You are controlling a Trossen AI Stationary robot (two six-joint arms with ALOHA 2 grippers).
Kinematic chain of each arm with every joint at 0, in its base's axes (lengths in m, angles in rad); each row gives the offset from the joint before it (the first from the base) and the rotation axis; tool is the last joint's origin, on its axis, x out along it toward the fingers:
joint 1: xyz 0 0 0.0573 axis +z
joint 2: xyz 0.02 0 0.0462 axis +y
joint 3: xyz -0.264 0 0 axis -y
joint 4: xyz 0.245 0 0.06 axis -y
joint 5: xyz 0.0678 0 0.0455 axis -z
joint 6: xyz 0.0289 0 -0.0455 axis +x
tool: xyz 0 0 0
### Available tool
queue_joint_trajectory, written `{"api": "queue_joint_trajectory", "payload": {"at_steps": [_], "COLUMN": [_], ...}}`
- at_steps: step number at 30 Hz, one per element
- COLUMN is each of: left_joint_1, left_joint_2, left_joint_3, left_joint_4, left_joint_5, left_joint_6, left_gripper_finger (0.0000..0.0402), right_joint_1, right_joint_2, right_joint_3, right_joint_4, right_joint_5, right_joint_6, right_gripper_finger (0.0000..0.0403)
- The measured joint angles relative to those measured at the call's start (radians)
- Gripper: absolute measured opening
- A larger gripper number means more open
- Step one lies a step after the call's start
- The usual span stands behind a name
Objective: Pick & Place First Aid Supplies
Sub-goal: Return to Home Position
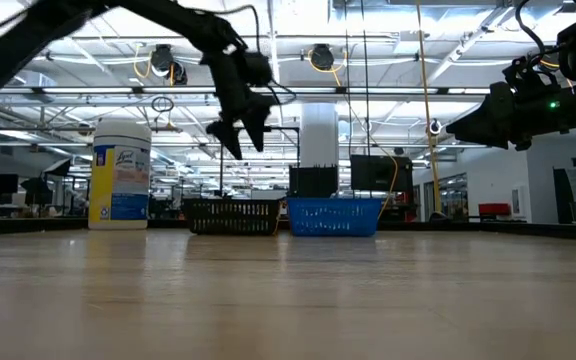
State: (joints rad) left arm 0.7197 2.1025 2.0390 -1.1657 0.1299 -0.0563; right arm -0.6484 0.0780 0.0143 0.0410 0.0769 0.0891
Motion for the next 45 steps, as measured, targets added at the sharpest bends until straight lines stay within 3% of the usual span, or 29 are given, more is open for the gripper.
{"api": "queue_joint_trajectory", "payload": {"at_steps": [4, 9, 17, 21, 25, 33, 39, 45], "left_joint_1": [-0.004, -0.024, -0.061, -0.065, -0.073, -0.088, -0.095, -0.094], "left_joint_2": [-0.151, -0.409, -0.839, -1.063, -1.274, -1.604, -1.736, -1.816], "left_joint_3": [-0.176, -0.523, -1.05, -1.294, -1.494, -1.783, -1.954, -2.026], "left_joint_4": [0.154, 0.488, 0.982, 1.13, 1.16, 1.207, 1.396, 1.413], "left_joint_5": [-0.037, -0.107, -0.115, -0.114, -0.101, -0.076, -0.076, -0.068], "left_joint_6": [0.005, 0.006, 0.002, -0.005, -0.005, -0.054, -0.145, -0.158], "left_gripper_finger": [0.036, 0.0374, 0.0367, 0.0361, 0.0364, 0.0376, 0.0367, 0.0361], "right_joint_1": [0.0, 0.0, 0.0, 0.0, 0.0, 0.0, 0.0, 0.0], "right_joint_2": [0.0, 0.0, 0.0, 0.0, 0.0, 0.0, 0.0, 0.0], "right_joint_3": [0.0, 0.0, 0.0, 0.0, 0.0, 0.0, 0.0, 0.0], "right_joint_4": [0.0, 0.0, 0.0, 0.0, 0.0, 0.0, 0.0, 0.0], "right_joint_5": [0.0, 0.0, 0.0, 0.0, 0.0, 0.0, 0.0, 0.0], "right_joint_6": [0.0, 0.0, 0.0, 0.0, 0.0, 0.0, 0.0, 0.0], "right_gripper_finger": [0.0228, 0.0228, 0.0228, 0.0228, 0.0228, 0.0228, 0.0228, 0.0228]}}
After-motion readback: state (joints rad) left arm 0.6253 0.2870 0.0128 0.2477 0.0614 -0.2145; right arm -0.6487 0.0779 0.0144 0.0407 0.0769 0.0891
